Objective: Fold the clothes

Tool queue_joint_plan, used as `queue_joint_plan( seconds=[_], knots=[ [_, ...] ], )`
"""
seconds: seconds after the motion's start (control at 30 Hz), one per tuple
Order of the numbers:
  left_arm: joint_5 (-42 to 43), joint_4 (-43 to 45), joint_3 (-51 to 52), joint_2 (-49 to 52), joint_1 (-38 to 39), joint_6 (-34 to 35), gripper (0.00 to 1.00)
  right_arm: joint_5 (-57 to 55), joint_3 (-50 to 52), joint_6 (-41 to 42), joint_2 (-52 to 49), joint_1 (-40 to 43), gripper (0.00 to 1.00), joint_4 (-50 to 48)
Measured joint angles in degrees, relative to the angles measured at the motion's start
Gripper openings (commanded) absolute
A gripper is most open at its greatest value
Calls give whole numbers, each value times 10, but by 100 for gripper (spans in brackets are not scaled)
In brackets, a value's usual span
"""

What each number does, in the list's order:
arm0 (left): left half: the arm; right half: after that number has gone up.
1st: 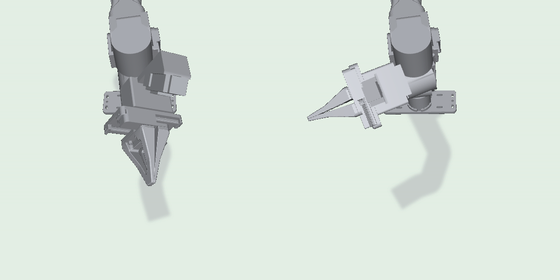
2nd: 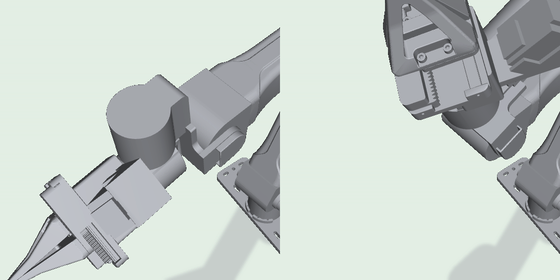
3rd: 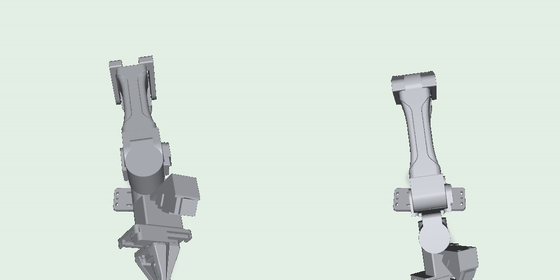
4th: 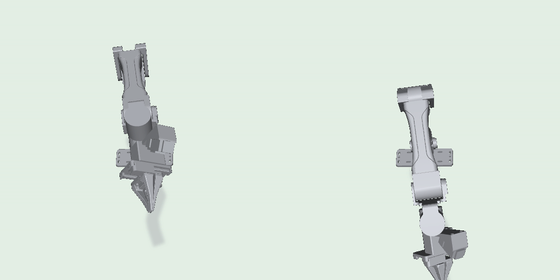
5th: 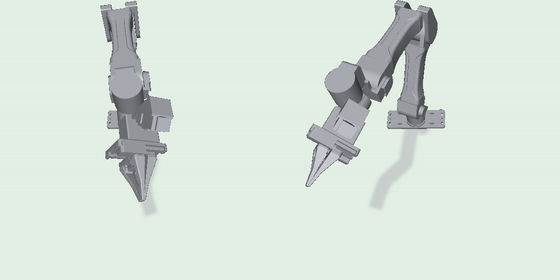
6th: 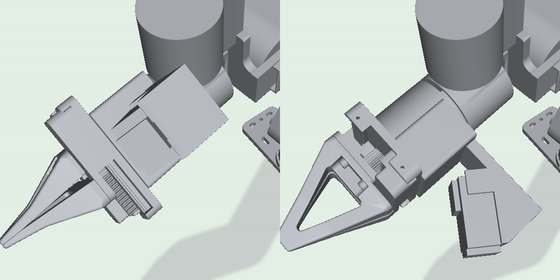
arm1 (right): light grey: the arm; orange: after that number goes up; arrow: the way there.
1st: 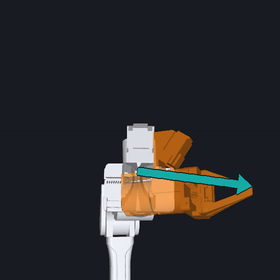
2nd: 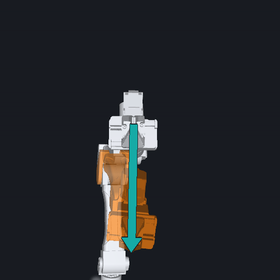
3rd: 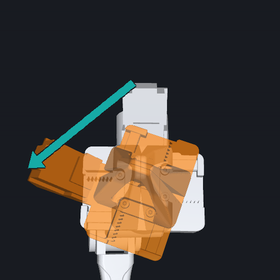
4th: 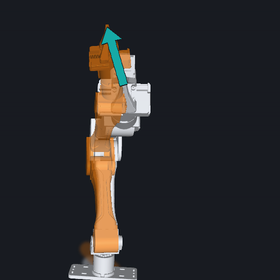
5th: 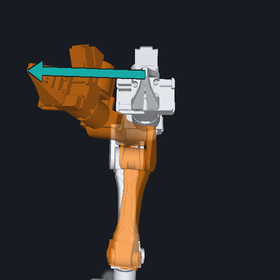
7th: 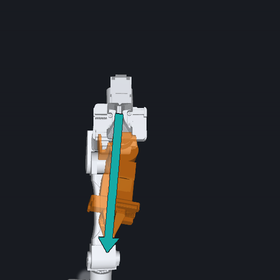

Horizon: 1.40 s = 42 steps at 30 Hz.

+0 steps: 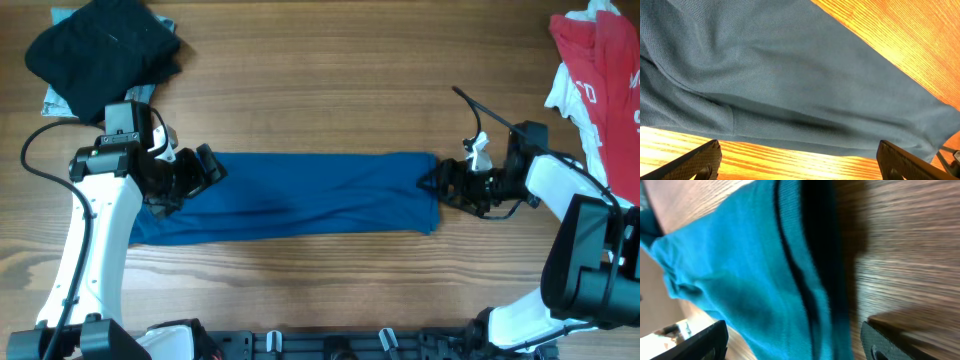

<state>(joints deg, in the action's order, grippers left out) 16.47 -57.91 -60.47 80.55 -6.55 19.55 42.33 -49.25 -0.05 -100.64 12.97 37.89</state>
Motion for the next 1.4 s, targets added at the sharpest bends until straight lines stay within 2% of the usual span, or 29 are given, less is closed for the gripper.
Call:
queue_joint_plan(
  seconds=[0.1, 0.13, 0.2, 0.27, 0.3, 0.57, 0.73, 0.83, 0.93, 1.13, 1.33, 1.4],
  knots=[
    [2, 0, 0, 0, 0, 0, 99, 43, 33, 18, 8, 0, 90, -51],
    [2, 0, 0, 0, 0, 0, 100, 58, 47, 25, 12, 0, 86, -70],
    [2, 0, 0, 0, 0, 0, 100, 81, 73, 50, 17, -9, 57, -111],
    [2, 0, 0, 0, 0, 0, 100, 77, 93, 78, 12, -30, 17, -131],
    [2, 0, 0, 0, 0, 0, 100, 67, 101, 93, 12, -43, 4, -132],
    [2, -2, 0, 0, 0, 0, 100, 21, 94, 182, 5, -53, 4, -121],
    [2, -10, 0, 0, 0, 0, 100, -54, 49, 200, 11, 23, 4, -65],
    [2, -10, 0, 0, 0, 0, 100, -88, 44, 200, 65, 86, 4, -42],
    [2, -11, 0, 0, 0, 0, 100, -123, 27, 199, 126, 104, 4, -19],
    [2, -11, 0, 0, 0, 0, 100, -187, -22, 191, 236, 105, 4, 57],
    [2, -10, 0, 0, 0, 0, 100, -247, -17, 177, 237, 64, 4, 67],
    [1, -11, 0, 0, 0, 0, 100, -268, -17, 178, 237, 24, 4, 61]
  ],
)
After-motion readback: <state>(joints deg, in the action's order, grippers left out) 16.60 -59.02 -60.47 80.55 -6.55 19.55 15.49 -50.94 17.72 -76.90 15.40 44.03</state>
